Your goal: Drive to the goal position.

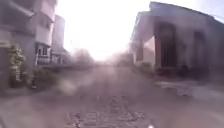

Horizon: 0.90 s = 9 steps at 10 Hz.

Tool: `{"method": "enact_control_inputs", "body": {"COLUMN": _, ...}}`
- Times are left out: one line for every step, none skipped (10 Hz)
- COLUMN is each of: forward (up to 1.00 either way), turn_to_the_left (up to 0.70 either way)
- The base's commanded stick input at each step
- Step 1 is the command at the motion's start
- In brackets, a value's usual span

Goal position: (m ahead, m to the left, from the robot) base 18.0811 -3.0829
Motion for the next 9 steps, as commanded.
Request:
{"method": "enact_control_inputs", "body": {"forward": 1.00, "turn_to_the_left": 0.00}}
{"method": "enact_control_inputs", "body": {"forward": 1.00, "turn_to_the_left": 0.00}}
{"method": "enact_control_inputs", "body": {"forward": 1.00, "turn_to_the_left": 0.00}}
{"method": "enact_control_inputs", "body": {"forward": 1.00, "turn_to_the_left": 0.00}}
{"method": "enact_control_inputs", "body": {"forward": 1.00, "turn_to_the_left": 0.00}}
{"method": "enact_control_inputs", "body": {"forward": 1.00, "turn_to_the_left": 0.00}}
{"method": "enact_control_inputs", "body": {"forward": 1.00, "turn_to_the_left": 0.00}}
{"method": "enact_control_inputs", "body": {"forward": 1.00, "turn_to_the_left": 0.00}}
{"method": "enact_control_inputs", "body": {"forward": 1.00, "turn_to_the_left": 0.00}}
